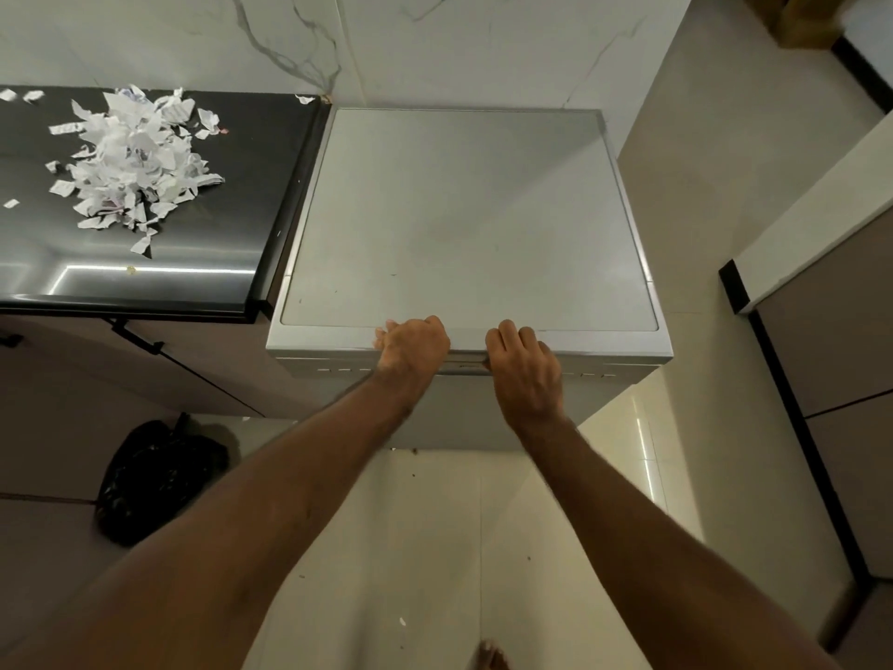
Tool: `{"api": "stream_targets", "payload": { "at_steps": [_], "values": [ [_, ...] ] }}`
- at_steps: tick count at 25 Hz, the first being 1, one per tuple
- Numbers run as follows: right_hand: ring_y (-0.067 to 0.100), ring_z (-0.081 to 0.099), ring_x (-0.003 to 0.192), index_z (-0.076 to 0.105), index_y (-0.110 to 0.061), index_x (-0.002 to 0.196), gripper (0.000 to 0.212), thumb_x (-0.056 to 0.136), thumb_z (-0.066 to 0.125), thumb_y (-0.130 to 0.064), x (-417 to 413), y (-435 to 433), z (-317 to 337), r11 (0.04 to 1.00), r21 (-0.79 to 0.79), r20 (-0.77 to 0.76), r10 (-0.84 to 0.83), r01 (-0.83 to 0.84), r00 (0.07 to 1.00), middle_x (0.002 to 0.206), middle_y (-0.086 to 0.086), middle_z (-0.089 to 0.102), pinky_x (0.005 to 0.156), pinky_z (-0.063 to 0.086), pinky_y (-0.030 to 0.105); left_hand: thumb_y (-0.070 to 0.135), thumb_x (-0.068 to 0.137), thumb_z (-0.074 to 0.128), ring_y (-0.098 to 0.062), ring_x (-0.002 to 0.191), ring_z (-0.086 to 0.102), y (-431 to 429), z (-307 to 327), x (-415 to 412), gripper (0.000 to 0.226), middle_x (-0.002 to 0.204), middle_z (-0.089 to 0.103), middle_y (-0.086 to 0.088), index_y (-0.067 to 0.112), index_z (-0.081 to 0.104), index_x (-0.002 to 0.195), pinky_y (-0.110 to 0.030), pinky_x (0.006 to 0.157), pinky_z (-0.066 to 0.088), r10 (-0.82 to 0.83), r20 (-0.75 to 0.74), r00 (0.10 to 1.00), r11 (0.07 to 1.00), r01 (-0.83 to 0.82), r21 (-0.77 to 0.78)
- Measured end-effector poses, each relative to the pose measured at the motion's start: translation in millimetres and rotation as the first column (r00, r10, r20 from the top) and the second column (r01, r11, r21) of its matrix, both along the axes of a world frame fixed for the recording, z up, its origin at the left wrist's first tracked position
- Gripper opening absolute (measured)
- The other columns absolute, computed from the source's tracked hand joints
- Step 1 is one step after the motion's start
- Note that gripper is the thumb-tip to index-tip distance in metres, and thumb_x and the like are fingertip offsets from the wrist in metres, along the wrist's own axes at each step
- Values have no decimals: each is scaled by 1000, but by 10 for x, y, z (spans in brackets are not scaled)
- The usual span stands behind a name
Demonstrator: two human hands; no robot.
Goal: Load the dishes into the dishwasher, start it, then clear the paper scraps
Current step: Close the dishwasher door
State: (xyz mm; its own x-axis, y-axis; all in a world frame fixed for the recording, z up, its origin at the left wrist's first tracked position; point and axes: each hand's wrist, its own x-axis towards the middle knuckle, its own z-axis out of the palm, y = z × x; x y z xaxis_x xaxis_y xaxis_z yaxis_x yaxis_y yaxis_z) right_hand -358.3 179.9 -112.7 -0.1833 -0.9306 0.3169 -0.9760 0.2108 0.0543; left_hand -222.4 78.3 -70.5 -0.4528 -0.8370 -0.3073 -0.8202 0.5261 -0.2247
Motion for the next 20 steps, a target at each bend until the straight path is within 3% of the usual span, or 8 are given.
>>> {"api": "stream_targets", "payload": {
  "at_steps": [5,12,16,18,20],
  "values": [
    [22,57,76,59,-17,91,17,87,73,-9,-7,-4,31,998,-65,-41,10,-13,999,89,3,56,58,48,33,-10,96,46,-58,128,51,-63,-85,6,38,131,59,-34,-3,47,133,-65,102,48,31,4,1000,999,-31,31],
    [23,57,78,59,-18,93,22,84,77,-10,-57,-19,33,999,-22,-17,32,-32,999,91,2,57,56,49,33,-10,98,43,-60,131,47,-72,-11,-40,40,137,54,-35,-5,44,138,-66,105,45,57,46,997,995,-60,77],
    [23,57,77,59,-17,93,23,83,79,-10,-59,-40,57,999,20,3,36,-36,999,89,3,56,55,50,33,-7,101,40,-62,134,44,-49,3,-41,38,138,54,-36,-5,45,138,-68,106,42,95,-2,995,992,-94,87],
    [22,57,78,60,-17,93,27,80,85,-18,-74,-46,64,995,82,31,48,-50,998,89,3,57,55,49,33,5,106,36,-59,139,39,-34,2,-34,36,142,50,-34,-4,47,139,-65,112,36,28,43,999,989,-34,147],
    [22,58,79,62,-17,93,36,79,87,-38,-79,-92,172,984,161,65,63,-73,996,89,3,59,58,49,35,20,106,39,-48,133,50,-99,121,22,37,139,55,-25,0,53,134,-55,110,43,-76,-15,997,981,78,178]
  ]
}}
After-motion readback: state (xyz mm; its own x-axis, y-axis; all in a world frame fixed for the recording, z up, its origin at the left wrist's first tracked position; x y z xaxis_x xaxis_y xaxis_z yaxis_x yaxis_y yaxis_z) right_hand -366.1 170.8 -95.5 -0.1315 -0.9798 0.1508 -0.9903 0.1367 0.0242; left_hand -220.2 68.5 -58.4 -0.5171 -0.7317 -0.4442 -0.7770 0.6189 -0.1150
